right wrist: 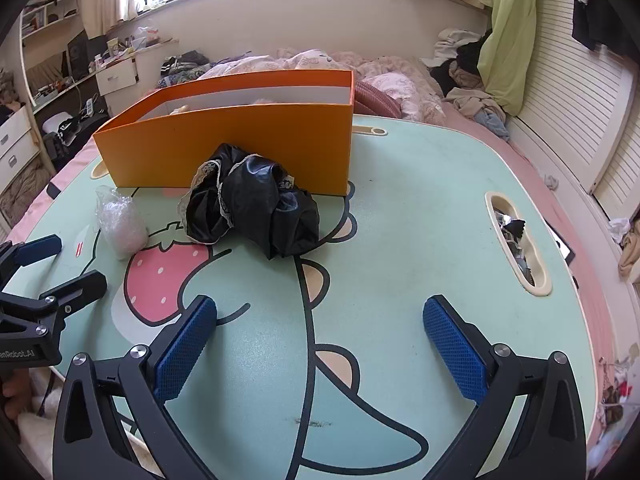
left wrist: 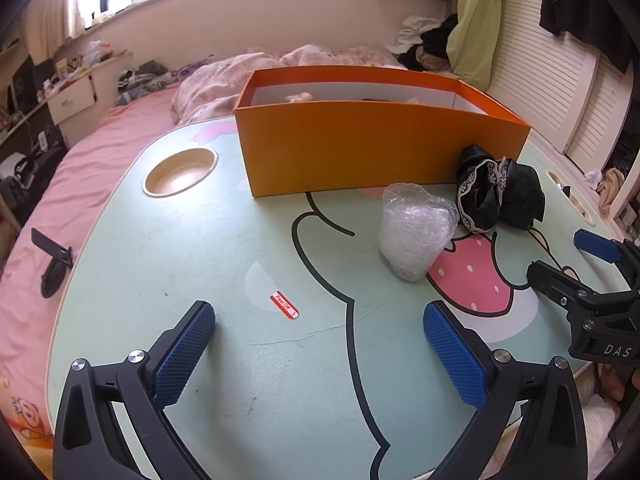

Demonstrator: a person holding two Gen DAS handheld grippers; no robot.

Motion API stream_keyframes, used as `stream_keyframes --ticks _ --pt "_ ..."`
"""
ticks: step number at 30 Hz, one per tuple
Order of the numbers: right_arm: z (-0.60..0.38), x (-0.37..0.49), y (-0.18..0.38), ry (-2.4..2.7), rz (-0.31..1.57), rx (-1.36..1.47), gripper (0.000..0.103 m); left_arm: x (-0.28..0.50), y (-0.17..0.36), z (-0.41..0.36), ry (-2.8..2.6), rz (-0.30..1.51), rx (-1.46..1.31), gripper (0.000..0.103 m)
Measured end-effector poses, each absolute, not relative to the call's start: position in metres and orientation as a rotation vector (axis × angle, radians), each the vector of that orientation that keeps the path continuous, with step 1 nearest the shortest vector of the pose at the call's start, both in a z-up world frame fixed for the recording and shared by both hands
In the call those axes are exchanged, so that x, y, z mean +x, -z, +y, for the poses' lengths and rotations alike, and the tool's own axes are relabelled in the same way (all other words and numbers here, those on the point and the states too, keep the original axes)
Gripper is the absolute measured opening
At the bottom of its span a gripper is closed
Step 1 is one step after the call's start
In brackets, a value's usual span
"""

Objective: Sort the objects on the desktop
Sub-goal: 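Lift the black cloth bag from the orange box with the right gripper, set it on table, then grasp the brown card box in the orange box with the left gripper, place it on table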

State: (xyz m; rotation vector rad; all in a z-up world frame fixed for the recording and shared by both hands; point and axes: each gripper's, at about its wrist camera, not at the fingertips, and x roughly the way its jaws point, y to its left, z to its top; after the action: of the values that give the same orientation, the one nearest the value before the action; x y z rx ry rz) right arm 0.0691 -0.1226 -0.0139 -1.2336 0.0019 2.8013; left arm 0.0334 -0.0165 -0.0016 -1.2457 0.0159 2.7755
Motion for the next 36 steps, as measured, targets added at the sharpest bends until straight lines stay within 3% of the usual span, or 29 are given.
stream_keyframes --ticks 3,5,13,15,19,22,25,27,30,33,36 --pt "-0.119 0.06 0.02 -2.804 0.003 -1.231 0.102 0.038 -0.002 -0.023 -2.789 -0.028 -1.232 0.097" --pt "-0.12 0.057 0.023 -2.804 0.002 -1.23 0.102 0.043 -0.012 -0.027 -2.802 -0.07 -1.18 0.079" --pt "-0.124 0.064 0.02 -2.804 0.002 -1.226 0.102 -0.013 -0.09 -0.027 -2.757 -0.204 -1.008 0.072" --pt "-0.124 0.062 0.018 -2.806 0.001 -1.223 0.102 -0.053 -0.098 -0.021 -2.687 -0.211 -1.108 0.072" --pt "-0.125 0.061 0.021 -2.807 0.001 -1.222 0.102 -0.121 -0.072 -0.009 -2.496 -0.278 -1.471 0.061" --pt "-0.122 0.054 0.024 -2.81 0.002 -1.219 0.102 -0.136 -0.05 0.005 -2.469 -0.197 -1.589 0.057" --pt "-0.116 0.048 0.02 -2.813 0.003 -1.213 0.102 -0.142 -0.035 0.012 -2.489 -0.097 -1.649 0.04" --pt "-0.111 0.046 0.018 -2.815 0.002 -1.21 0.102 -0.141 -0.04 0.009 -2.492 -0.131 -1.6 0.039" --pt "-0.117 0.064 0.012 -2.814 -0.001 -1.204 0.102 -0.123 -0.069 -0.008 -2.501 -0.321 -1.424 0.039" --pt "-0.116 0.062 0.014 -2.814 0.0 -1.204 0.102 -0.084 -0.108 -0.019 -2.567 -0.365 -1.204 0.039" --pt "-0.117 0.062 0.015 -2.815 0.0 -1.205 0.102 -0.041 -0.108 -0.026 -2.534 -0.331 -1.181 0.04"
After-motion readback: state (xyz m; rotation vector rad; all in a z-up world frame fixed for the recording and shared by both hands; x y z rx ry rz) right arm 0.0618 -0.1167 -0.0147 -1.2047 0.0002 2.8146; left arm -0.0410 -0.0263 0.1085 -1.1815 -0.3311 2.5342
